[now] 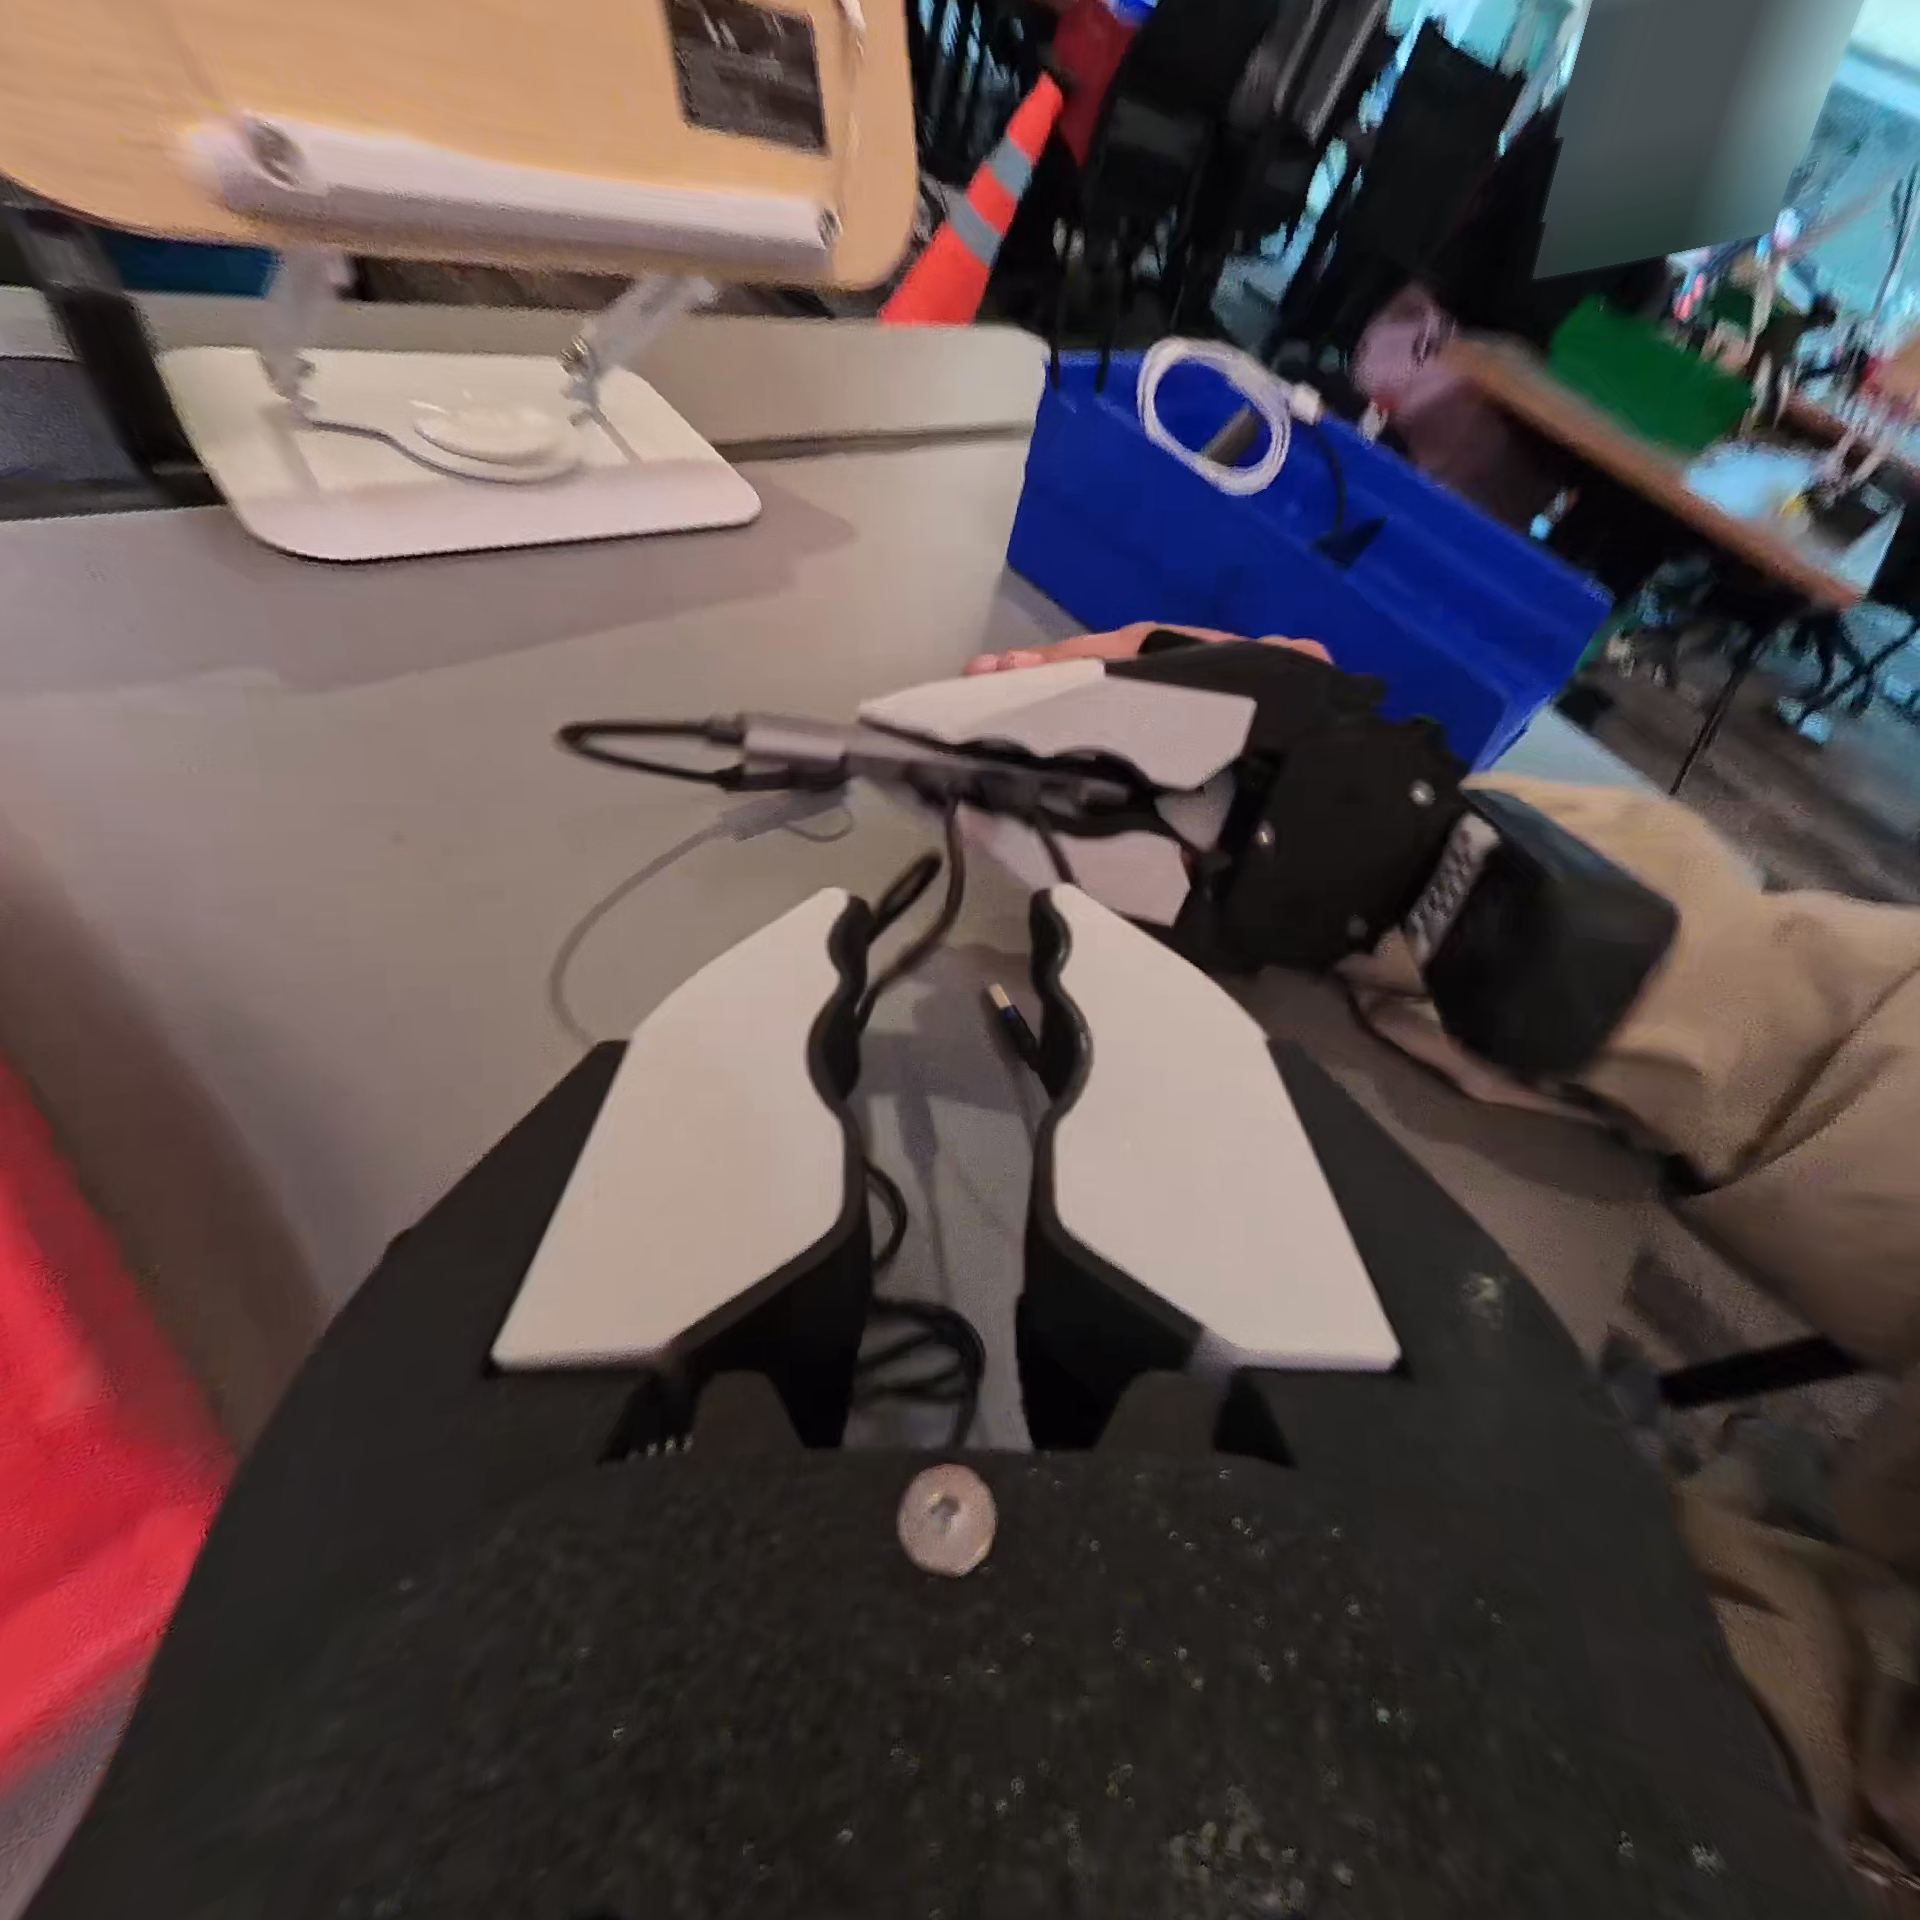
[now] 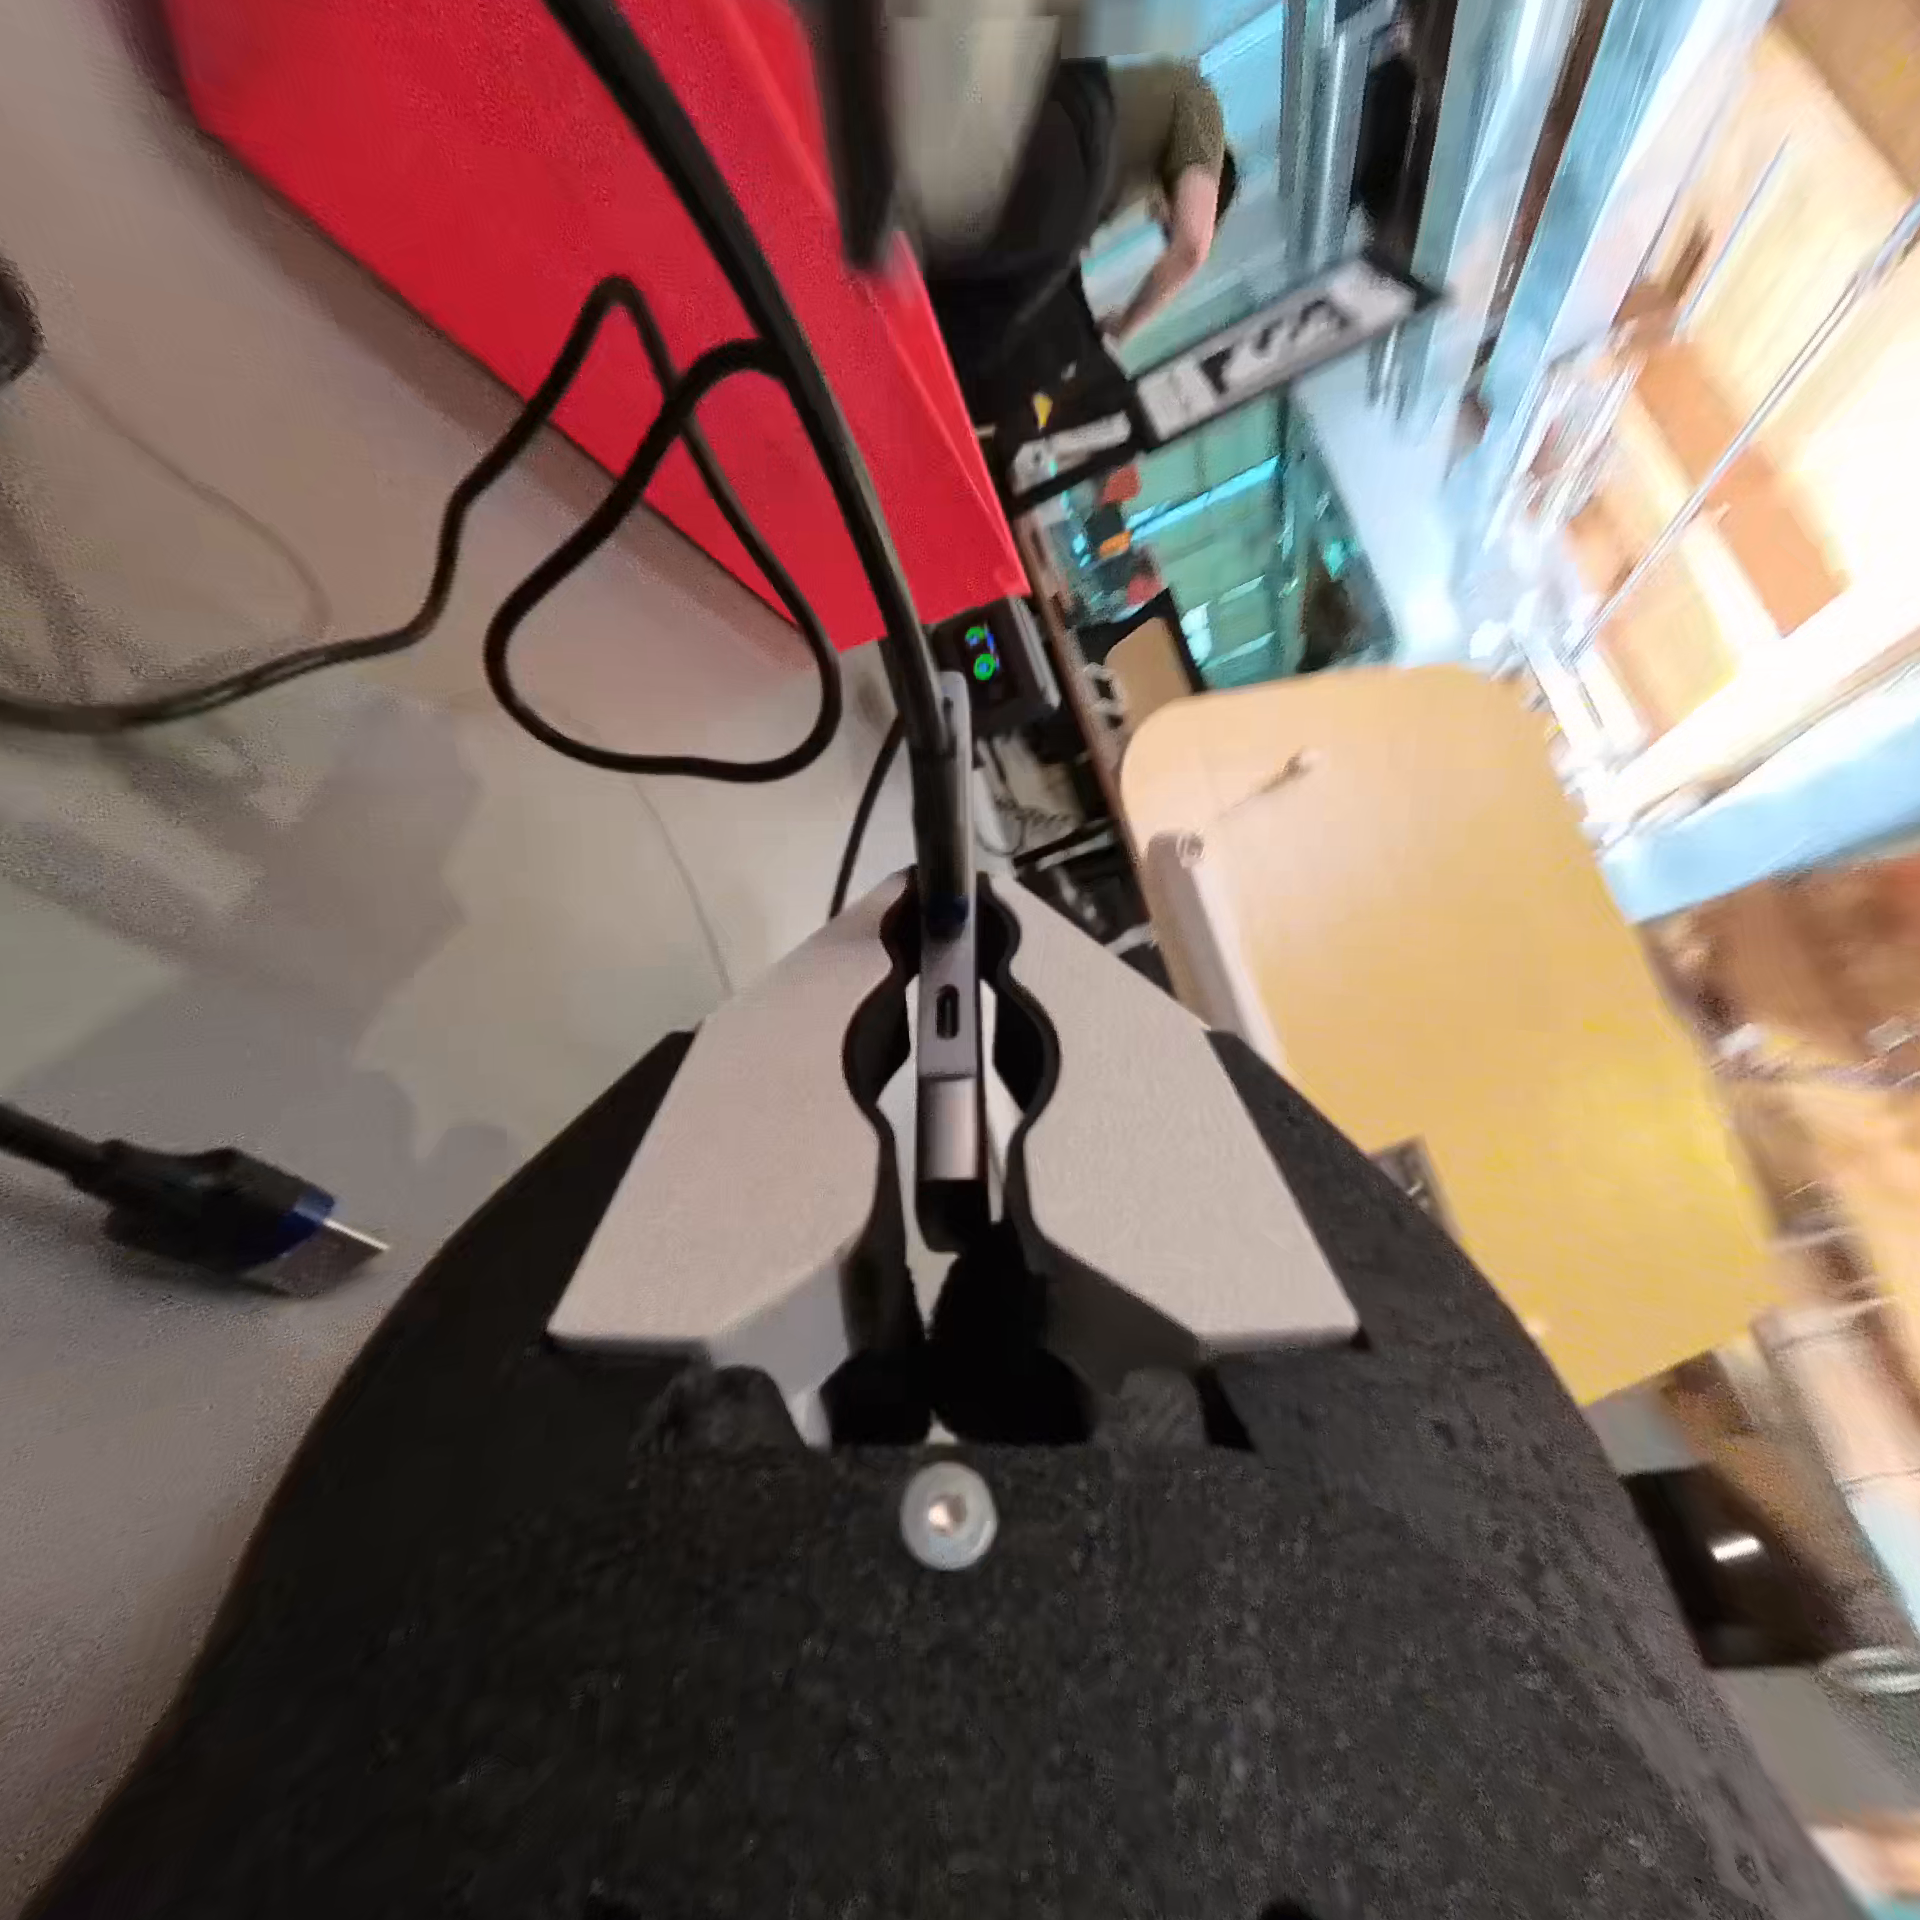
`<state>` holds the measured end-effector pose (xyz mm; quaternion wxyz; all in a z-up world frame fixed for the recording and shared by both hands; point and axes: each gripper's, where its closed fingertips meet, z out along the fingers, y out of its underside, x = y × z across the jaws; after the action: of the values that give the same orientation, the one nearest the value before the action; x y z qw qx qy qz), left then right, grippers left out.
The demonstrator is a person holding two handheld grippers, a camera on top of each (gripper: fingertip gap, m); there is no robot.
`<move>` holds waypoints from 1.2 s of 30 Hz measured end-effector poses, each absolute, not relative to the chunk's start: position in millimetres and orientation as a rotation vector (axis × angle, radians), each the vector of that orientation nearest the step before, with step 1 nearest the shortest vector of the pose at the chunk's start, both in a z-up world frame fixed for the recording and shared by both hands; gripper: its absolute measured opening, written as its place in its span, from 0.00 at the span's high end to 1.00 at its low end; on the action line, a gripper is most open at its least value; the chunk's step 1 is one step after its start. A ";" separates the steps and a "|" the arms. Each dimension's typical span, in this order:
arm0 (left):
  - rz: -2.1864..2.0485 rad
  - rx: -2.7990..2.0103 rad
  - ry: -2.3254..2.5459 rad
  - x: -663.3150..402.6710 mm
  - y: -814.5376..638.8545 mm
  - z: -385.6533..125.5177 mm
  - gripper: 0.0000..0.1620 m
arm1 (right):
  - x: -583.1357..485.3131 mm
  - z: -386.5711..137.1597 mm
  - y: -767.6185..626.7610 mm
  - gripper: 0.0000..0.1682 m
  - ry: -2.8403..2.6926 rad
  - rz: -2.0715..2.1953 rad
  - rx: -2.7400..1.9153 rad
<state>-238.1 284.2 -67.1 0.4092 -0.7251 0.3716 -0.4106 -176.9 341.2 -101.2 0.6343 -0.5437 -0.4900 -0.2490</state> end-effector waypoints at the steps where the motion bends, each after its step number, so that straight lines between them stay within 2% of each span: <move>1: -1.049 -1.822 0.890 -252.7 280.5 -59.0 0.79 | -169.8 -98.2 343.7 0.96 -1.079 -0.482 -1.321; 4: -1.070 -1.813 0.800 -296.8 260.0 -58.0 0.78 | -141.8 -64.9 346.8 0.96 -0.881 -0.228 -1.548; 8: -1.040 -1.876 0.815 -329.1 231.0 -106.6 0.82 | -106.4 16.7 324.3 0.96 -0.682 0.005 -1.700; 10: -1.062 -1.966 0.854 -330.7 222.4 -123.7 0.83 | -75.3 59.0 312.4 0.96 -0.631 -0.020 -1.749; 14: -1.170 -1.941 0.875 -325.5 213.3 -116.8 0.83 | 6.5 143.0 294.2 0.96 -0.496 -0.129 -1.769; 20: -1.185 -1.919 0.919 -324.4 204.3 -110.0 0.84 | 106.5 234.9 277.6 0.96 -0.337 -0.237 -1.834; 24: -1.203 -1.917 0.919 -321.6 203.8 -108.2 0.84 | 143.0 235.8 286.6 0.96 -0.286 -0.172 -1.947; 31: -1.191 -1.930 0.932 -318.9 202.8 -112.3 0.85 | 187.9 192.0 301.0 0.96 -0.231 -0.250 -2.065; 36: -1.190 -1.943 0.918 -321.3 205.3 -114.5 0.85 | 206.9 141.7 305.6 0.96 -0.167 -0.188 -2.156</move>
<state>-321.3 205.3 -114.5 0.3360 -0.7450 0.3521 -0.4562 206.9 305.6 141.7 0.4669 -0.8784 -0.0681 -0.0765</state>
